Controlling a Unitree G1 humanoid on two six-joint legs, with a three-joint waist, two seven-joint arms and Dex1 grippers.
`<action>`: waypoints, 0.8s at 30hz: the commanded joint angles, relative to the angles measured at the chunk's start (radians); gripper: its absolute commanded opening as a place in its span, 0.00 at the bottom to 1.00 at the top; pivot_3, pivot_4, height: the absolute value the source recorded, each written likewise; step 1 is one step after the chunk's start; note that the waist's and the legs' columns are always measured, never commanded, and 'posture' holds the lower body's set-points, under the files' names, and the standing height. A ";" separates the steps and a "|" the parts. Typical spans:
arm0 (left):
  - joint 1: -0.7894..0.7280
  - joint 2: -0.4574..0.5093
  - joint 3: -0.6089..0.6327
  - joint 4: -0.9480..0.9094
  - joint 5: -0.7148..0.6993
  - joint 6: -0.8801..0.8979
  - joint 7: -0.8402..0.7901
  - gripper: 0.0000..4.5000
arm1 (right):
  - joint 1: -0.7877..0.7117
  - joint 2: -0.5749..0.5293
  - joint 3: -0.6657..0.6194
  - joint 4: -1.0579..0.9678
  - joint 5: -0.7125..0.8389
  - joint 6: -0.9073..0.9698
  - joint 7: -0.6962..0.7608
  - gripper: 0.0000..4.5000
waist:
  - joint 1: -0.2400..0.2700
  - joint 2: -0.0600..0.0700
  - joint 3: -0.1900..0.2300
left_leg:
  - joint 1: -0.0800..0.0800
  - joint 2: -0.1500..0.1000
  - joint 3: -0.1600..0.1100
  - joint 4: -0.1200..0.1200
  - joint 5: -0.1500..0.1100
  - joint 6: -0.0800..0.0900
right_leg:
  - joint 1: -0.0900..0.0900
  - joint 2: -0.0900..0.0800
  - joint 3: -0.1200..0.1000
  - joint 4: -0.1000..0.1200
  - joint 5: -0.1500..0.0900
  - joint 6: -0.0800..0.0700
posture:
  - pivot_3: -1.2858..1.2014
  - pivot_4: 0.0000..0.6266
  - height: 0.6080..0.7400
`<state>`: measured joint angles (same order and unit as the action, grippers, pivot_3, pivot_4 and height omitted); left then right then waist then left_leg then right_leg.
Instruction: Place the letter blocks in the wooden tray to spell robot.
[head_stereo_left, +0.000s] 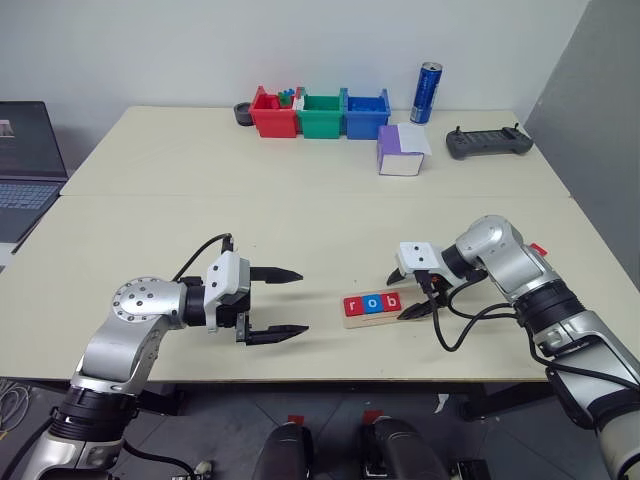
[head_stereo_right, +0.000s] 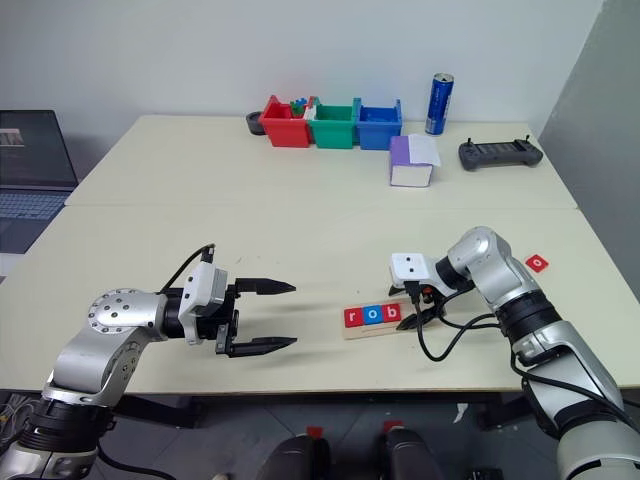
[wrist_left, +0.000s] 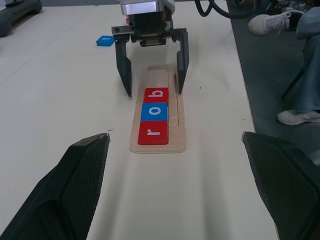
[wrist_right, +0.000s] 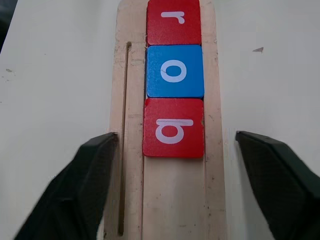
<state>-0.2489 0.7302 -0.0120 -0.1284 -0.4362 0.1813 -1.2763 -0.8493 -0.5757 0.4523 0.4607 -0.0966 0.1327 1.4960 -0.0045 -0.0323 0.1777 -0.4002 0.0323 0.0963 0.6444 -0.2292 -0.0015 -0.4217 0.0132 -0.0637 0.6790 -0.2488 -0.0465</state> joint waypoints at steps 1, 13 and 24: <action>-0.016 0.003 0.006 -0.014 0.000 -0.014 0.002 1.00 | -0.015 -0.016 -0.029 -0.042 0.017 -0.008 0.010 1.00 | 0.000 0.000 0.000 | 0.000 0.000 0.000 0.000 0.000 0.000 | 0.000 0.000 0.000 0.000 0.000 0.000 | 0.52 0.24 1.00; 0.000 0.017 0.022 -0.029 -0.008 -0.010 0.001 1.00 | 0.047 -0.130 -0.322 -0.207 0.221 0.260 -0.095 1.00 | 0.004 0.000 0.000 | 0.000 0.000 0.000 -0.001 0.000 0.000 | 0.000 0.000 0.000 -0.001 0.000 0.000 | 0.52 0.24 1.00; -0.016 0.015 0.020 -0.003 -0.005 -0.015 0.000 1.00 | 0.319 0.021 -0.751 -0.421 0.212 0.565 -0.888 1.00 | 0.003 0.000 0.000 | -0.001 0.000 0.000 -0.002 0.000 0.000 | -0.001 -0.001 0.000 -0.001 -0.001 -0.001 | 0.52 0.24 1.00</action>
<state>-0.2487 0.7387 -0.0093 -0.1245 -0.4367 0.1822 -1.2766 -0.5245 -0.5452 -0.2386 0.1105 0.1265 0.6699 0.6990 -0.0016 -0.0323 0.1779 -0.4013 0.0316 0.0963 0.6426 -0.2293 -0.0018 -0.4226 0.0124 -0.0635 0.6782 -0.2494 -0.0472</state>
